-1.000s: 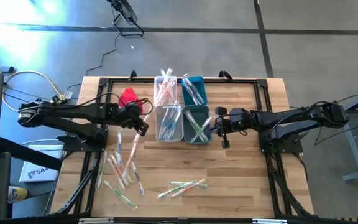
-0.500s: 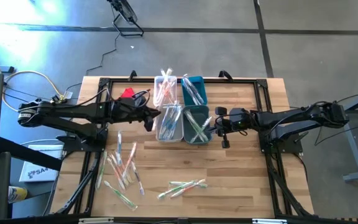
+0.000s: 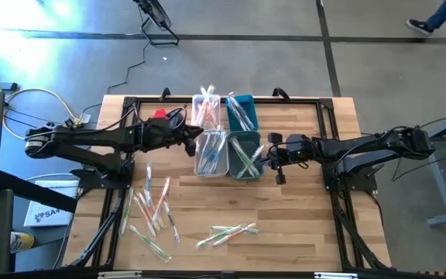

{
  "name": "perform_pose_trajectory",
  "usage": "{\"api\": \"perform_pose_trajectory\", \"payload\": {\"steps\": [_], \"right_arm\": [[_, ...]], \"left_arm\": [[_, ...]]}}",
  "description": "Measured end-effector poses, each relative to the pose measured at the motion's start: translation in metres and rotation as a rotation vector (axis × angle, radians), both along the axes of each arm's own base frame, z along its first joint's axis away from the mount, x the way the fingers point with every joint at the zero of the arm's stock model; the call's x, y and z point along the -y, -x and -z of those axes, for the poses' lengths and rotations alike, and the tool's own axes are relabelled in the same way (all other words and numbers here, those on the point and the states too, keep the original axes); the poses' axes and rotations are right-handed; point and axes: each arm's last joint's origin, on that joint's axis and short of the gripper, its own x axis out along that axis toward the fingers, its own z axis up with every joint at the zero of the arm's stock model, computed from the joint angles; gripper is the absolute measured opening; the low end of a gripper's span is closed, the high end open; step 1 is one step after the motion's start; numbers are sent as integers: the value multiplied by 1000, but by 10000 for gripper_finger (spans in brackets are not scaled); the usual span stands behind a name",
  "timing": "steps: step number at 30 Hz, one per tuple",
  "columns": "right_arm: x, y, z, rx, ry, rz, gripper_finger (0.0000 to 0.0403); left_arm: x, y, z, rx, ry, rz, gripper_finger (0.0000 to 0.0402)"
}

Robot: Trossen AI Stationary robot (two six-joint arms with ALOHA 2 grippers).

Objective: Pick & Place Toothbrushes
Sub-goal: Put the orange toothbrush into the transparent bin

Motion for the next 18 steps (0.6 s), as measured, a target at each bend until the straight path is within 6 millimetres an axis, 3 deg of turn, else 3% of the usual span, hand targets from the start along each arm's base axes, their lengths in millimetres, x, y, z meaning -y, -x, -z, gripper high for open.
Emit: {"api": "perform_pose_trajectory", "payload": {"steps": [18], "right_arm": [[0, 0, 0, 1, 22, -11, 2]], "left_arm": [[-92, -9, 22, 73, 40, -132, 17]]}}
